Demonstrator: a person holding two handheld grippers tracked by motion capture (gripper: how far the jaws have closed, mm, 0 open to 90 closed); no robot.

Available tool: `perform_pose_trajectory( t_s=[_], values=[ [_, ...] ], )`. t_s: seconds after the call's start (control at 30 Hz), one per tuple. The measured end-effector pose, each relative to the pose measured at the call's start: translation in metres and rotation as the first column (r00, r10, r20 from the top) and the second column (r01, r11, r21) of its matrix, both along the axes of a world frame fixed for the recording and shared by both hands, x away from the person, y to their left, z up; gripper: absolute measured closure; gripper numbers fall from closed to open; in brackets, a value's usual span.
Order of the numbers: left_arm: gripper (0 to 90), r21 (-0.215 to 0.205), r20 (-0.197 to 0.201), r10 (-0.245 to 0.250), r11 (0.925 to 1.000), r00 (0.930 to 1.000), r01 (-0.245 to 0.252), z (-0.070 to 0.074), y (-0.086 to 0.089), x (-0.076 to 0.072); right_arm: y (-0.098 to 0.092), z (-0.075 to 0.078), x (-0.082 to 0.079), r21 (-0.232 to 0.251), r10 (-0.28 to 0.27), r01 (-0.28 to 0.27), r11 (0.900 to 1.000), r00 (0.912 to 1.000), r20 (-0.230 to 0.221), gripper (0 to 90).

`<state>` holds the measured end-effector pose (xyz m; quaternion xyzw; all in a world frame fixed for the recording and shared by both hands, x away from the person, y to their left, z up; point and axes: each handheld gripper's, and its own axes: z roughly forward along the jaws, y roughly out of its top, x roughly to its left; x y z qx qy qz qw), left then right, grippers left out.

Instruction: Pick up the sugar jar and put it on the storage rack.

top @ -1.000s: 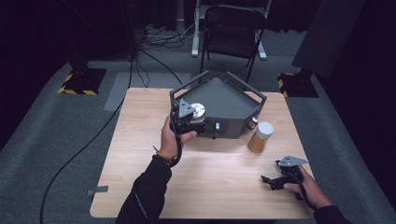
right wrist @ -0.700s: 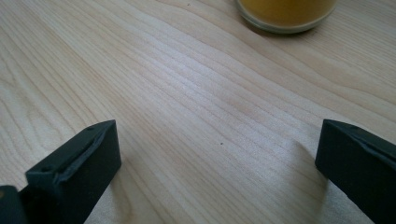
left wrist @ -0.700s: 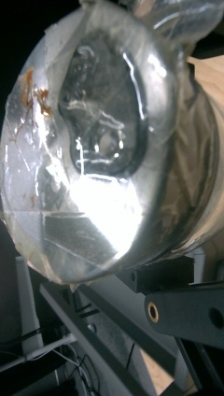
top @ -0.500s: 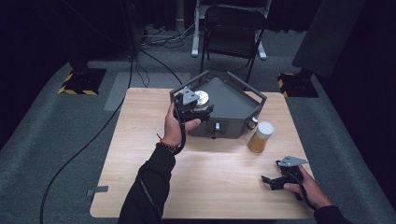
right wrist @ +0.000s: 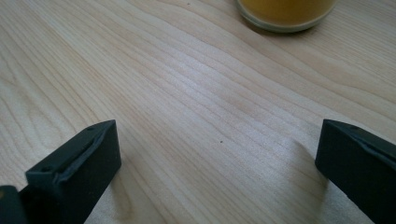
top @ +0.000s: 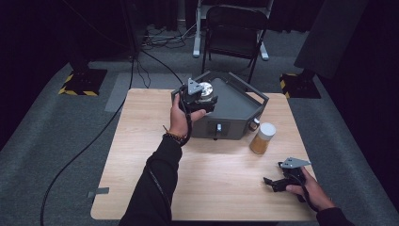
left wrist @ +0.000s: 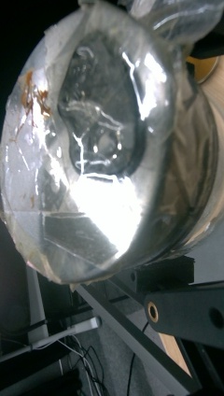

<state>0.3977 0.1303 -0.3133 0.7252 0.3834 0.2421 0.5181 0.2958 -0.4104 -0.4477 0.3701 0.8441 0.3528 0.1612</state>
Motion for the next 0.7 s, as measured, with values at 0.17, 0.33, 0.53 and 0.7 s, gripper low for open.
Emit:
perform_pose_trajectory(
  t_s=[0.17,0.33,0.53,0.7],
  values=[
    [30.7,-0.010,0.001,0.015,0.9998,0.9999,-0.015,-0.003,-0.004,0.007,0.000,0.000,0.000,0.000,0.000,0.000,1.000,1.0000,0.000,0.0],
    [30.7,0.016,-0.006,0.031,0.9994,0.9995,-0.031,-0.003,-0.009,0.016,0.000,0.000,0.000,0.000,0.000,0.000,1.000,1.0000,0.000,0.0],
    [30.7,0.037,-0.019,0.050,0.9981,0.9985,-0.050,-0.006,-0.013,0.023,-0.001,0.000,-0.001,0.000,0.000,0.000,1.000,1.0000,0.000,0.0],
    [30.7,0.058,-0.042,0.067,0.9962,0.9968,-0.065,-0.013,-0.018,0.029,-0.001,0.000,-0.001,0.001,0.000,0.000,1.000,1.0000,0.001,0.0]
  ],
)
